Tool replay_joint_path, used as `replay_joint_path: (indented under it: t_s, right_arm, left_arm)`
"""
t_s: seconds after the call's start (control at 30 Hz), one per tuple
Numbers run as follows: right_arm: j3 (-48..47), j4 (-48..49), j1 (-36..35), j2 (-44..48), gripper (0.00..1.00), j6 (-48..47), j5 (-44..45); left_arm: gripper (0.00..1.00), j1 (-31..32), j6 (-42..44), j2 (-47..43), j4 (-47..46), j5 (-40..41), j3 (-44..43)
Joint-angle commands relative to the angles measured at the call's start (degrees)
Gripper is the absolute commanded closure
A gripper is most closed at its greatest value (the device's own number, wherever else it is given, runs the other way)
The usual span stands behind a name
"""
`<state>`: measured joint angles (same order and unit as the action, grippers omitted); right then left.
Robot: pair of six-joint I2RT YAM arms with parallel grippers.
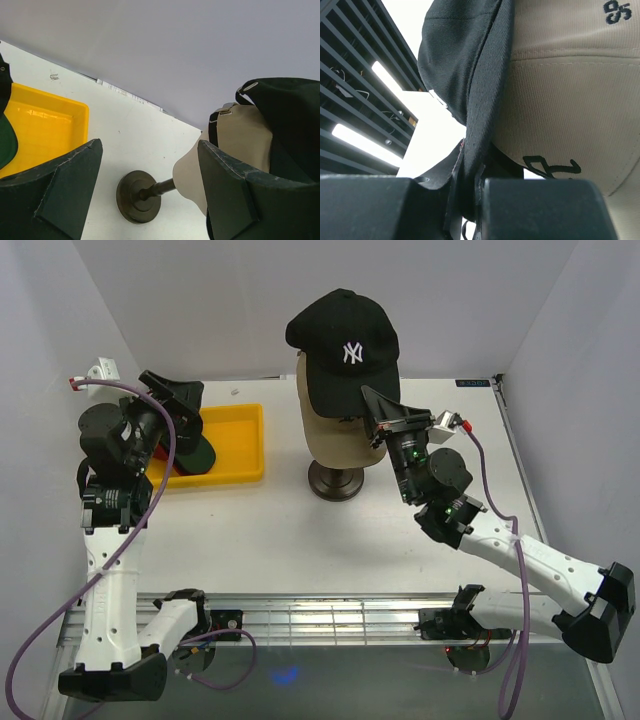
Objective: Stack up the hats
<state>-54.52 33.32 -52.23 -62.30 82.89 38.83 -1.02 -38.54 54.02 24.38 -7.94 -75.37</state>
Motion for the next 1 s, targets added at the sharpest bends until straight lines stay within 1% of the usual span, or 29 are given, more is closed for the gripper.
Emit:
replay_joint_path:
  t_s: [0.0, 0.13, 0.27, 0.47, 0.7, 0.97]
  right_arm:
    - [0.82, 0.0, 0.02, 1.83, 0.92, 0.17, 2.92]
    - [2.66, -0.45, 0.02, 2.19, 0.92, 0.78, 2.74]
    - [2.49, -2.38, 0.02, 2.36, 0.92, 0.17, 2.48]
    - [1.26, -4.75, 0.11, 2.62, 0.92, -4.32, 1.78]
    - [0.3, -3.96, 0.11, 2.89, 0.92, -9.41, 0.99]
    - [1.35, -6.78, 0.11, 2.8, 0.92, -7.31, -0.07]
  left_arm:
    - [0.13, 0.05, 0.66, -0.23, -0.74, -0.41, 0.49]
    - [0.13, 0.05, 0.58, -0.23, -0.83, -0.49, 0.93]
    - [0.13, 0.05, 0.66, -0.14, -0.83, -0.49, 1.19]
    - [0.14, 0.05, 0.84, -0.14, -0.83, -0.4, 1.63]
    - [0.14, 0.05, 1.02, -0.05, -0.83, -0.4, 2.07]
    - [0.14, 0.05, 1.1, 0.12, -0.83, -0.49, 2.16]
